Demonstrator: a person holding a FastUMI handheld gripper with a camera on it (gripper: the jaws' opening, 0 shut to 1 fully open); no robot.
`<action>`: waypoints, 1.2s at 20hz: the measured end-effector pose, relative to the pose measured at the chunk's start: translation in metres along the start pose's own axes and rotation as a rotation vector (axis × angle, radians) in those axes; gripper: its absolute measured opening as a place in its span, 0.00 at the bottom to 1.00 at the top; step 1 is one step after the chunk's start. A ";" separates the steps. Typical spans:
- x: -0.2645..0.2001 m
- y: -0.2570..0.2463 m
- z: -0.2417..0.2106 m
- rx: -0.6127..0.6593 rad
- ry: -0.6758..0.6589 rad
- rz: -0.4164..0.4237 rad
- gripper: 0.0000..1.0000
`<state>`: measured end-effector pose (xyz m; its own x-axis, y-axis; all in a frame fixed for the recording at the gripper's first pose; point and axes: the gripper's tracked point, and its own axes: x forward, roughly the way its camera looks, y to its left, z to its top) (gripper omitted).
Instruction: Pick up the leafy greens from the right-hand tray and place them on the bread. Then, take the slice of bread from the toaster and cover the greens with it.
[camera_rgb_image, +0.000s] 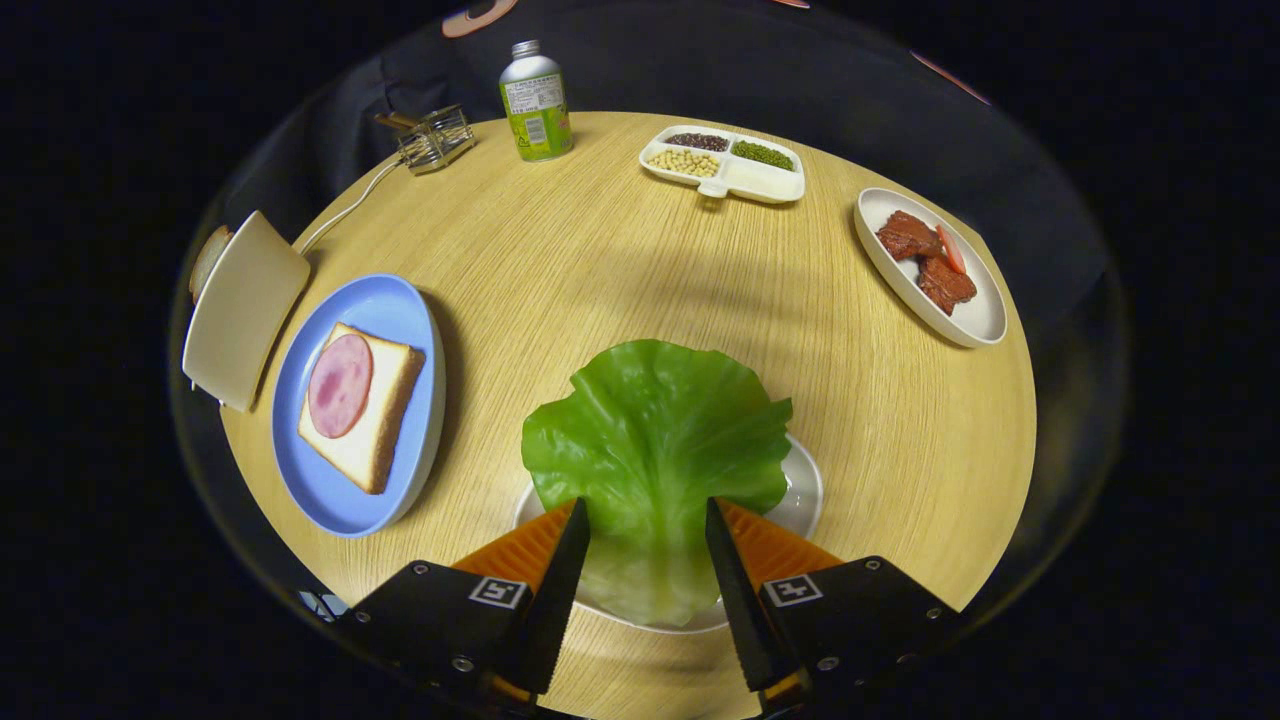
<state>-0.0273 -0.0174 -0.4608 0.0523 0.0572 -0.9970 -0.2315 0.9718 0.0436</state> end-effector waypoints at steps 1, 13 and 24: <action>0.001 0.000 0.002 0.004 -0.001 -0.001 0.70; -0.012 -0.009 0.017 0.155 -0.072 0.030 0.05; -0.067 0.069 0.063 0.053 -0.234 0.126 0.04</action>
<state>0.0147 0.0600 -0.3867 0.2505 0.2240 -0.9419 -0.1994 0.9639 0.1762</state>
